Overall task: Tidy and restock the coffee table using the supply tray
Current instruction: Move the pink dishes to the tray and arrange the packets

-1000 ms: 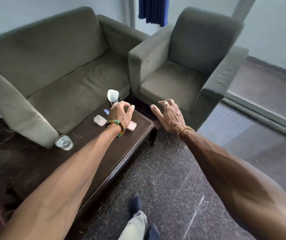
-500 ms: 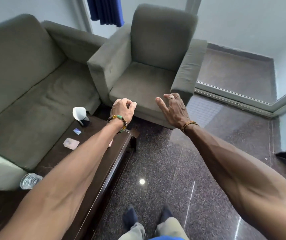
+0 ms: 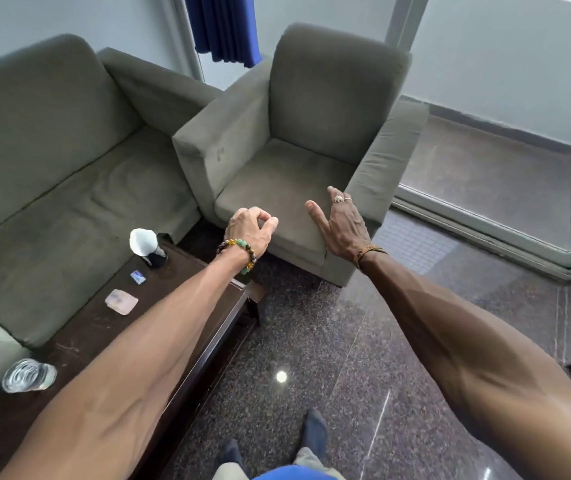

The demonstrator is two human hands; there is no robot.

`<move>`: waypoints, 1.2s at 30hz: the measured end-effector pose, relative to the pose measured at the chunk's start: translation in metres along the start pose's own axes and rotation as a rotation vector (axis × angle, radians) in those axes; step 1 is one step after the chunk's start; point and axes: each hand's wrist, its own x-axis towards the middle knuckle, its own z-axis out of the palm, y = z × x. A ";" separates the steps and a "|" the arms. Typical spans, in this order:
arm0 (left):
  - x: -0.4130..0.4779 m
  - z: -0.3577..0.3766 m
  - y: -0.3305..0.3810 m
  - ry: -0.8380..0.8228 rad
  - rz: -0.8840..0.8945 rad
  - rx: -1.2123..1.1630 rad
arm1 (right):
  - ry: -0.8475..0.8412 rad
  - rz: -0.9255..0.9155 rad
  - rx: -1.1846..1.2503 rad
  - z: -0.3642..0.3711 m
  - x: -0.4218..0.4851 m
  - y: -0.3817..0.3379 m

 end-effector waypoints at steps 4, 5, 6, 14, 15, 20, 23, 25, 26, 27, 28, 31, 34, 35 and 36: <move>0.021 -0.008 -0.002 0.066 -0.041 -0.035 | -0.039 -0.044 -0.010 0.012 0.032 -0.014; 0.024 -0.010 -0.009 0.075 -0.061 -0.040 | -0.063 -0.053 -0.019 0.020 0.038 -0.017; 0.027 -0.012 -0.018 0.084 -0.086 -0.043 | -0.092 -0.061 -0.027 0.030 0.043 -0.022; 0.050 -0.040 -0.125 0.095 -0.308 -0.053 | -0.327 -0.134 -0.060 0.116 0.072 -0.079; 0.056 -0.047 -0.136 0.110 -0.334 -0.069 | -0.349 -0.155 -0.073 0.125 0.079 -0.089; 0.075 -0.087 -0.184 0.186 -0.453 -0.146 | -0.396 -0.228 -0.072 0.171 0.115 -0.147; 0.073 -0.109 -0.212 0.235 -0.527 -0.160 | -0.440 -0.279 -0.065 0.202 0.124 -0.184; 0.071 -0.120 -0.233 0.272 -0.580 -0.171 | -0.490 -0.330 -0.062 0.224 0.127 -0.207; 0.069 -0.125 -0.243 0.289 -0.614 -0.180 | -0.521 -0.355 -0.059 0.235 0.127 -0.217; 0.067 -0.127 -0.252 0.303 -0.647 -0.190 | -0.550 -0.371 -0.057 0.245 0.127 -0.226; 0.065 -0.128 -0.260 0.311 -0.677 -0.198 | -0.577 -0.382 -0.056 0.254 0.126 -0.232; 0.056 -0.121 -0.290 0.341 -0.764 -0.241 | -0.667 -0.428 -0.059 0.288 0.123 -0.244; 0.044 -0.095 -0.324 0.385 -0.889 -0.315 | -0.809 -0.489 -0.120 0.334 0.116 -0.239; 0.039 -0.082 -0.335 0.407 -0.938 -0.355 | -0.859 -0.501 -0.152 0.350 0.114 -0.234; 0.035 -0.067 -0.346 0.438 -0.987 -0.415 | -0.911 -0.514 -0.176 0.365 0.110 -0.226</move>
